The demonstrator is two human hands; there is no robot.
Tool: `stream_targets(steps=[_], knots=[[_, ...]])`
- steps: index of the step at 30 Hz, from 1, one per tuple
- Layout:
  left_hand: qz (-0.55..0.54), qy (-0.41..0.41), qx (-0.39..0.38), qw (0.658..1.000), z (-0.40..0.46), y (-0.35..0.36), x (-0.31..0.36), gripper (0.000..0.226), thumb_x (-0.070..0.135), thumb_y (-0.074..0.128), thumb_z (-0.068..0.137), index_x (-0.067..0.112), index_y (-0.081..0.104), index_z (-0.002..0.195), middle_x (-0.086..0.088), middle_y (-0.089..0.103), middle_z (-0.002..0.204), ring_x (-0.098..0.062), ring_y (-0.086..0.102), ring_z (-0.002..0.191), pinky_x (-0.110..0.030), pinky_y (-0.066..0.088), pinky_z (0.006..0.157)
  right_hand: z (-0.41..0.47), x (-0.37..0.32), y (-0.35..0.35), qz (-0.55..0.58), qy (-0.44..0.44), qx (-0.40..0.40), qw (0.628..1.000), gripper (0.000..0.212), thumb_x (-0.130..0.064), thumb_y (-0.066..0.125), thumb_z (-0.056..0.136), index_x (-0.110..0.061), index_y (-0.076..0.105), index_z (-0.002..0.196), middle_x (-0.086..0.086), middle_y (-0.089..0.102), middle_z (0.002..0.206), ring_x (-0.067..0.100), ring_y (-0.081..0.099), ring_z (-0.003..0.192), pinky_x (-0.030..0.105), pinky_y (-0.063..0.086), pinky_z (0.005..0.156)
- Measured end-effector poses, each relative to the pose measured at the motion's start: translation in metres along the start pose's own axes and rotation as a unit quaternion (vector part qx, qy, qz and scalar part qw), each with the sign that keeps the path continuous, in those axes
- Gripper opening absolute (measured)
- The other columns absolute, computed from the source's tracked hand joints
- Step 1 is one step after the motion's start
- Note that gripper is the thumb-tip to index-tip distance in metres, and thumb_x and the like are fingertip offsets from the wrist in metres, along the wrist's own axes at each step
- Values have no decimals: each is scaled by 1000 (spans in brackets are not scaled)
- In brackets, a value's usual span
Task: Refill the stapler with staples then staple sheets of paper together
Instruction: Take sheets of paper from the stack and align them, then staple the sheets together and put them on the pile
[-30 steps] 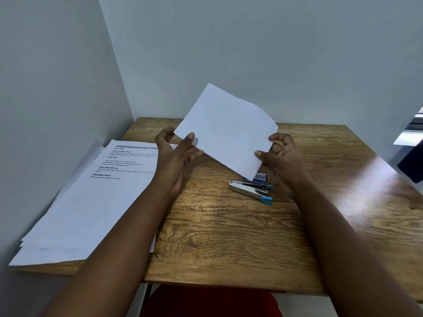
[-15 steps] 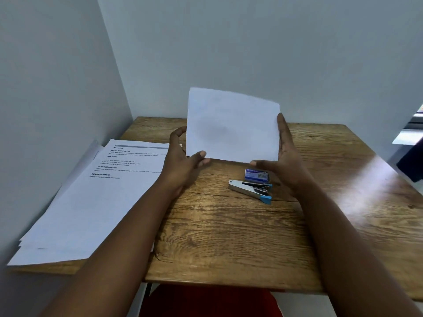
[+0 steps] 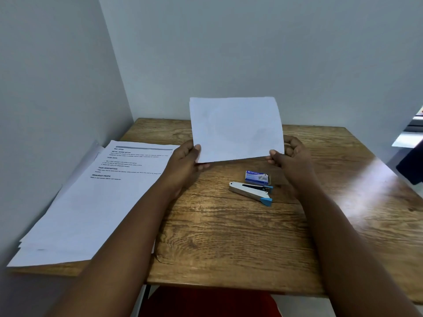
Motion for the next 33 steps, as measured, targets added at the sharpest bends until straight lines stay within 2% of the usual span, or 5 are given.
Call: stream_targets(steps=[10,16,21,26,33], knots=[[19,8,29,999,0,-9,2,46,-9,58,95,8,55,138,-6,73,122,-17,67,118,-36,50,102,-5,-4,3,0,-23,38,999,21,1,61,92,-14,65,107,7,74,97,6,68,66,18,56,64],[16,1,28,999,0,-9,-1,33,-2,57,99,11,63,129,5,78,108,-6,71,99,-25,52,82,-2,1,-2,1,-8,24,1000,20,-3,64,91,-20,65,103,12,74,101,11,70,71,21,58,66],[13,19,83,996,5,-18,-2,34,-3,57,98,8,62,129,4,76,106,-1,72,88,-15,55,73,-2,6,-1,-126,-44,31,991,67,-35,83,75,-34,38,125,3,64,96,12,65,81,30,52,69],[-3,22,109,994,7,-21,-4,29,-2,59,97,11,64,122,3,77,108,-2,73,87,-17,56,69,-14,-8,15,-218,-118,-171,954,57,-56,83,61,-34,54,105,-7,65,79,-3,56,63,13,45,56],[-15,11,98,995,9,-20,-8,32,0,58,98,13,63,127,4,78,108,-11,73,101,-27,58,83,-17,-46,43,-503,-90,-339,790,50,-49,87,60,-34,63,101,-16,65,87,-3,56,81,22,41,66]])
Point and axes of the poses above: each hand's wrist, its own z-axis towards the middle knuckle, its own y-axis out of the palm, x = y × z, the point moved 1 cm from there along z, towards the middle knuckle
